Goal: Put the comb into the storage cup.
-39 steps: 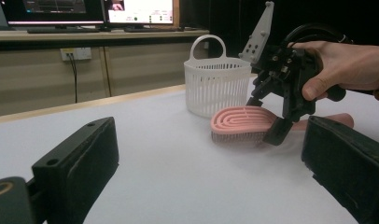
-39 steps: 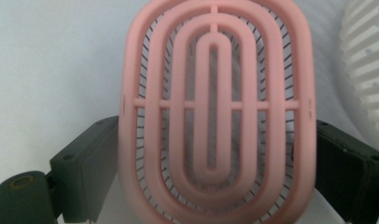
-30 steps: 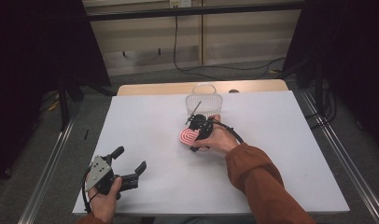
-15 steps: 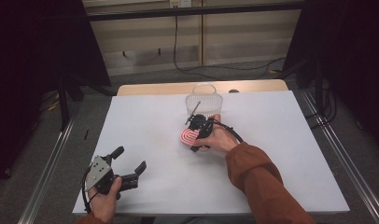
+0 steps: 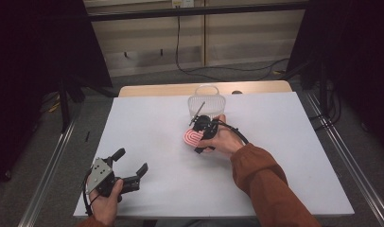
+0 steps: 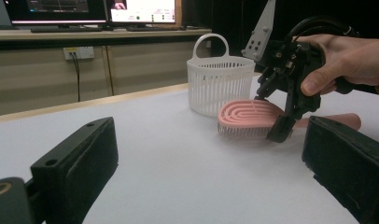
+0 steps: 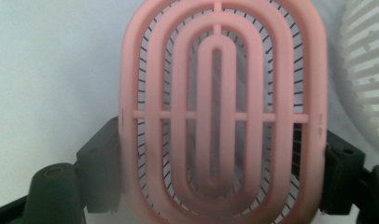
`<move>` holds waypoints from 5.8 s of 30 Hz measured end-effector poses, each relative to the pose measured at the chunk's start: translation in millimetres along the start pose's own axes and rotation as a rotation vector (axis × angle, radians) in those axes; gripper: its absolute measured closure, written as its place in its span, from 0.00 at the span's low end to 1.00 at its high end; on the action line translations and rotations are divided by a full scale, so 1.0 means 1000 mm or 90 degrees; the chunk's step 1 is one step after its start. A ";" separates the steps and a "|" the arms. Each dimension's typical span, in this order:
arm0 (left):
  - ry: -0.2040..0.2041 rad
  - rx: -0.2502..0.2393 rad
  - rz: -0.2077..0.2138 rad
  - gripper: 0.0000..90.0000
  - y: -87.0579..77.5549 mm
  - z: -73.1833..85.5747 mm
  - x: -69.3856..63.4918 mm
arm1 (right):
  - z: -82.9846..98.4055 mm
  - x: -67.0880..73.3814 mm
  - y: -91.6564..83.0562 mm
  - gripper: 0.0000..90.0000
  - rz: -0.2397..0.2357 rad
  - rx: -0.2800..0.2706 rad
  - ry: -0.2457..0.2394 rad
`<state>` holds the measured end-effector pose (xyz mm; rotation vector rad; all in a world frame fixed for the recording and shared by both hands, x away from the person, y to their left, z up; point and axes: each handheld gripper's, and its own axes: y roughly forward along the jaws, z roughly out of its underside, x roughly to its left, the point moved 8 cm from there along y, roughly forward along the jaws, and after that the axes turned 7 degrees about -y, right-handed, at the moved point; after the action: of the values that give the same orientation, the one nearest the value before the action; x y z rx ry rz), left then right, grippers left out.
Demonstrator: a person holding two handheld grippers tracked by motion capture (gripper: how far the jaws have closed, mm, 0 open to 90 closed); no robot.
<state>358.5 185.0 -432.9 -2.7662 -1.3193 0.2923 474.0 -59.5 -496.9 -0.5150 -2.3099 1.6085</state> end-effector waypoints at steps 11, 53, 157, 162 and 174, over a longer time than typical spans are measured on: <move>0.002 0.004 0.000 0.04 0.000 0.001 0.000 | 0.001 0.000 -0.012 0.22 0.003 -0.021 0.020; -0.008 0.001 -0.002 0.04 0.000 0.001 0.001 | 0.012 -0.001 -0.057 0.22 0.044 -0.154 0.053; -0.012 -0.010 0.000 0.04 -0.001 -0.002 0.000 | -0.016 -0.033 -0.174 0.22 0.232 -0.630 0.105; -0.013 -0.011 0.002 0.04 -0.002 -0.002 0.001 | -0.020 -0.039 -0.175 0.22 0.240 -0.632 0.110; -0.018 -0.013 0.001 0.04 -0.002 -0.002 0.002 | -0.032 -0.050 -0.188 0.22 0.264 -0.646 0.108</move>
<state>358.7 188.0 -430.6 -2.7896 -1.3345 0.3210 508.0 -114.2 -310.9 -1.3325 -2.8532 0.3214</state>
